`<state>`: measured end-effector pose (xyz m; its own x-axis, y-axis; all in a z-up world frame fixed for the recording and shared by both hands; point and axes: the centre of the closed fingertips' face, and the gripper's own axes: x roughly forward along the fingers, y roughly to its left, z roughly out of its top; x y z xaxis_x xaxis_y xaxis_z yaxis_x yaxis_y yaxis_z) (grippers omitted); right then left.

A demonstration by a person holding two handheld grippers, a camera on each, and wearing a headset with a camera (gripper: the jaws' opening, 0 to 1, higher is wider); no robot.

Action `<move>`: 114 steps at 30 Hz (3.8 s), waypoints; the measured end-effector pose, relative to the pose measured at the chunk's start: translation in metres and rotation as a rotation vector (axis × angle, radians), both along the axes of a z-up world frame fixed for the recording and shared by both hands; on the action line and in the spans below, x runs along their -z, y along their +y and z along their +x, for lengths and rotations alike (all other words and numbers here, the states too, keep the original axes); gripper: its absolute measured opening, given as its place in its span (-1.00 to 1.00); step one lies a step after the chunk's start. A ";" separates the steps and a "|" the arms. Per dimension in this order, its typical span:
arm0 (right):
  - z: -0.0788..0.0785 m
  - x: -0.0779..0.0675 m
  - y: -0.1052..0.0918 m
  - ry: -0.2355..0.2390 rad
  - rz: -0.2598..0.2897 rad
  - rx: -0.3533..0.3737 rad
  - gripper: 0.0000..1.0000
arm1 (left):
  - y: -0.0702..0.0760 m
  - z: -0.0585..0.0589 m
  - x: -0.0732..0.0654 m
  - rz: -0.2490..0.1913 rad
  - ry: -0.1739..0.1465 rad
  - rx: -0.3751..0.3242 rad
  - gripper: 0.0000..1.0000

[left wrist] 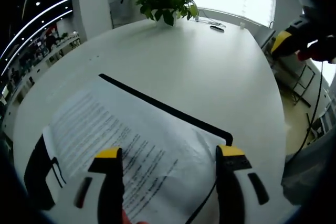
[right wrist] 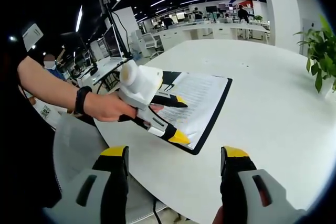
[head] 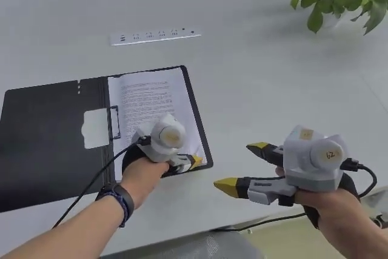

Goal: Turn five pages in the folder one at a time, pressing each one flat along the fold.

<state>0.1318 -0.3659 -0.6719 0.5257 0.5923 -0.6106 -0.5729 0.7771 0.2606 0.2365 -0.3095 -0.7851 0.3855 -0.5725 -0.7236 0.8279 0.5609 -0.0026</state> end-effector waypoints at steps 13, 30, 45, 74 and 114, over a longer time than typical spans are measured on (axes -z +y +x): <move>0.010 0.004 0.004 0.006 0.000 -0.022 0.39 | 0.005 0.002 -0.003 -0.036 0.016 0.001 0.33; 0.049 0.018 0.015 0.007 0.064 -0.020 0.16 | 0.010 0.007 -0.003 -0.063 0.031 -0.009 0.18; 0.082 0.037 0.028 0.042 0.095 -0.043 0.07 | 0.010 0.006 -0.003 -0.063 0.035 -0.010 0.19; 0.113 0.067 0.061 0.155 0.217 -0.013 -0.12 | 0.010 0.005 -0.004 -0.068 0.042 -0.017 0.20; 0.112 0.050 0.070 0.180 0.393 0.105 -1.00 | 0.020 -0.006 -0.053 -0.193 0.042 -0.094 0.44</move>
<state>0.2437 -0.2963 -0.7214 0.5015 0.7467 -0.4371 -0.4144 0.6508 0.6363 0.2304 -0.2891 -0.7318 0.4156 -0.6648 -0.6207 0.7689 0.6214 -0.1507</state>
